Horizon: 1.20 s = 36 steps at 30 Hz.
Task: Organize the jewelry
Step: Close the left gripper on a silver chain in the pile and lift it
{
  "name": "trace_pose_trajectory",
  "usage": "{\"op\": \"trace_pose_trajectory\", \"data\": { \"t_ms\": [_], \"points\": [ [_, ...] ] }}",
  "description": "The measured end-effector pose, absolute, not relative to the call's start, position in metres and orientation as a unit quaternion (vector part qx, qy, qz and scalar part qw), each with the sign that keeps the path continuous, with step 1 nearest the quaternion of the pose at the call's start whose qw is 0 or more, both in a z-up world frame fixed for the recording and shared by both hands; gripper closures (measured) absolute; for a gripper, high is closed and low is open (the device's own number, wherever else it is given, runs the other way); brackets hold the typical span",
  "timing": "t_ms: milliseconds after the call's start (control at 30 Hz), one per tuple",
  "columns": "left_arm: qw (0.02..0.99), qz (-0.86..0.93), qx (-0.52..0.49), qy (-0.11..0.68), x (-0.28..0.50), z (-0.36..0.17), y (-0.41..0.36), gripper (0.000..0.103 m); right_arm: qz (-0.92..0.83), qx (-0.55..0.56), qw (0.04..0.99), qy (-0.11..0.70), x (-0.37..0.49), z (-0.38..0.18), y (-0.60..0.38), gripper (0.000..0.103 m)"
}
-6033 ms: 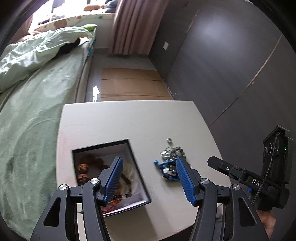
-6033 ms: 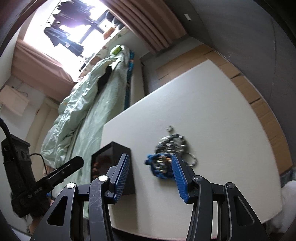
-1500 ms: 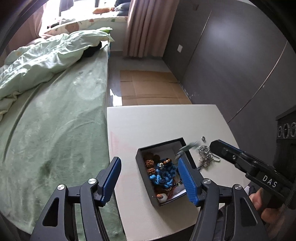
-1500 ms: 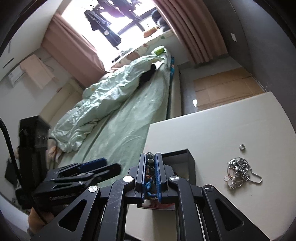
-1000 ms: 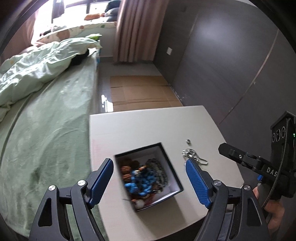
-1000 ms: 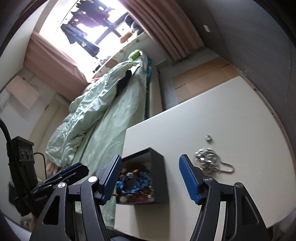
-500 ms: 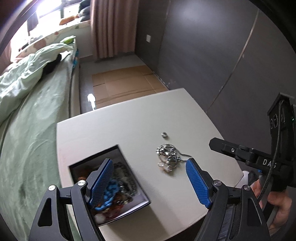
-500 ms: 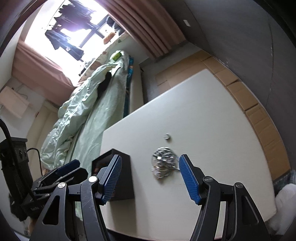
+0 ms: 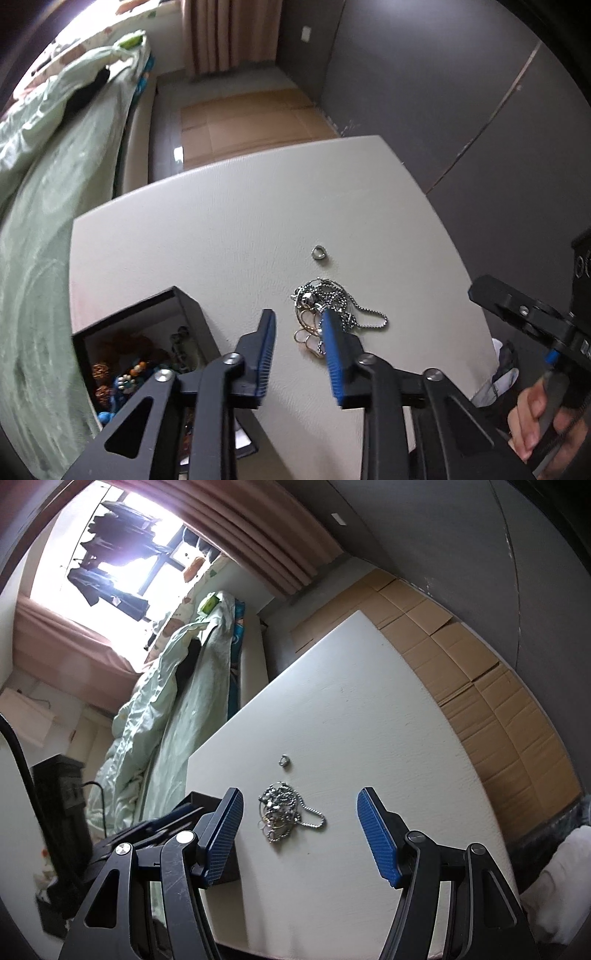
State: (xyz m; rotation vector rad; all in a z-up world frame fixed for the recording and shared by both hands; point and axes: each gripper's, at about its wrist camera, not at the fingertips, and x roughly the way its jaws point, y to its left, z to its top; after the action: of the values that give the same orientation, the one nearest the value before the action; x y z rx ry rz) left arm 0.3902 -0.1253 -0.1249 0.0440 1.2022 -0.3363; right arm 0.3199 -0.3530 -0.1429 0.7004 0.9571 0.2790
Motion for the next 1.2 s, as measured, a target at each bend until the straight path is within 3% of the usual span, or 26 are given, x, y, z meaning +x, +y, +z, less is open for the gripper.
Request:
{"op": "trace_pose_trajectory", "data": {
  "t_ms": [267, 600, 800, 867, 1200],
  "points": [
    [0.795, -0.131, 0.053, 0.589, 0.401, -0.149, -0.142, 0.087, 0.135, 0.344, 0.812, 0.452, 0.323, -0.152, -0.365, 0.038],
    [0.780, -0.108, 0.040, 0.615, 0.412, -0.175, -0.142, 0.087, 0.139, 0.353, 0.806, 0.455, 0.327, -0.158, -0.374, 0.038],
    [0.781, -0.114, 0.021, 0.613, 0.414, -0.177, -0.140, 0.091, 0.141, 0.351, 0.804, 0.459, 0.329, -0.160, -0.373, 0.038],
    [0.782, -0.120, 0.015, 0.611, 0.413, -0.178, -0.139, 0.099, 0.141, 0.348, 0.804, 0.460, 0.331, -0.160, -0.371, 0.038],
    [0.800, -0.144, 0.009, 0.582, 0.402, -0.157, -0.138, 0.101, 0.142, 0.332, 0.806, 0.468, 0.331, -0.160, -0.360, 0.038]
  ]
}}
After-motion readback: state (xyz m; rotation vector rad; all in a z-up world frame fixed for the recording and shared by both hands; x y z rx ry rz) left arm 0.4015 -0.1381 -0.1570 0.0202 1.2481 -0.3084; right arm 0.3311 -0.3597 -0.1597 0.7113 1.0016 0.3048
